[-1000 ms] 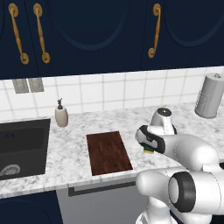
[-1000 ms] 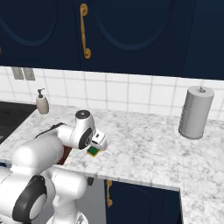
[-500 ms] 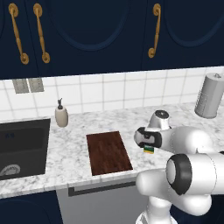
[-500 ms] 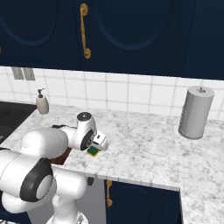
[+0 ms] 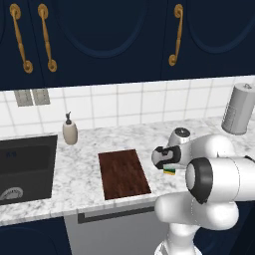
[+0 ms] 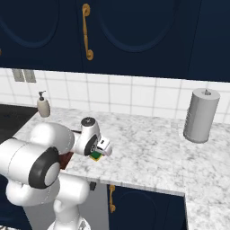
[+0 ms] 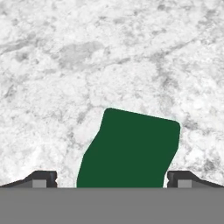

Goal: Pick up the sponge from the counter and clean the cutting board by briefly scrubbing or pressing down on the cutting board. Once finished, release the sponge.

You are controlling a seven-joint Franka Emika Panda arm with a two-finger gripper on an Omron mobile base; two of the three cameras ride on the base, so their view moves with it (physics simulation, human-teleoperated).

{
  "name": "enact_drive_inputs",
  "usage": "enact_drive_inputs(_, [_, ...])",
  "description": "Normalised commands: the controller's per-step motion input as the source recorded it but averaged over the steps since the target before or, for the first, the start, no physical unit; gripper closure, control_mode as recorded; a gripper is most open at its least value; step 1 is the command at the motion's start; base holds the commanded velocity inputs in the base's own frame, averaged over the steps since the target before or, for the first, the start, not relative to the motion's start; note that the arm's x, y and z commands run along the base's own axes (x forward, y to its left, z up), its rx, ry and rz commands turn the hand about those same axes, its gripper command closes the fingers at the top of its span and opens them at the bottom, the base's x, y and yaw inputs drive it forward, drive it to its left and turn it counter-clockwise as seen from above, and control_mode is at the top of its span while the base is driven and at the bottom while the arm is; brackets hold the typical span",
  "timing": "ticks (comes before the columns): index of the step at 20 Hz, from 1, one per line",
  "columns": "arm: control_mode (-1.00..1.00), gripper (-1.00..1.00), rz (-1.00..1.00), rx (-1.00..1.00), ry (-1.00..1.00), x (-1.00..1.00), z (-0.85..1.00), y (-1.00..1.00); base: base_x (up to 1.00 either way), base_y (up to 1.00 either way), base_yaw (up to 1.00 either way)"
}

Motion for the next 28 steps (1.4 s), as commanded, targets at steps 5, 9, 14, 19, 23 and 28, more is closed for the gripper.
enact_drive_inputs(5, [-1.0,-1.0,0.0,0.0,-0.01,0.0,-0.18,0.0,0.0,0.0,0.0])
enact_drive_inputs(9, [-1.0,-1.0,0.0,0.0,0.0,0.0,-0.26,0.0,0.0,0.0,0.0])
enact_drive_inputs(14, [-1.0,1.0,0.0,0.0,0.0,0.01,-0.35,0.0,0.0,0.0,0.0])
enact_drive_inputs(19, [-1.0,1.0,0.0,0.0,0.0,0.0,-0.37,0.0,0.0,0.0,0.0])
enact_drive_inputs(23, [-1.0,1.0,0.04,-0.01,-0.06,-0.12,-0.05,0.0,0.0,0.0,0.0])
enact_drive_inputs(28, [-1.0,1.0,0.13,0.02,-0.04,-0.59,0.46,0.01,0.0,0.0,0.0])
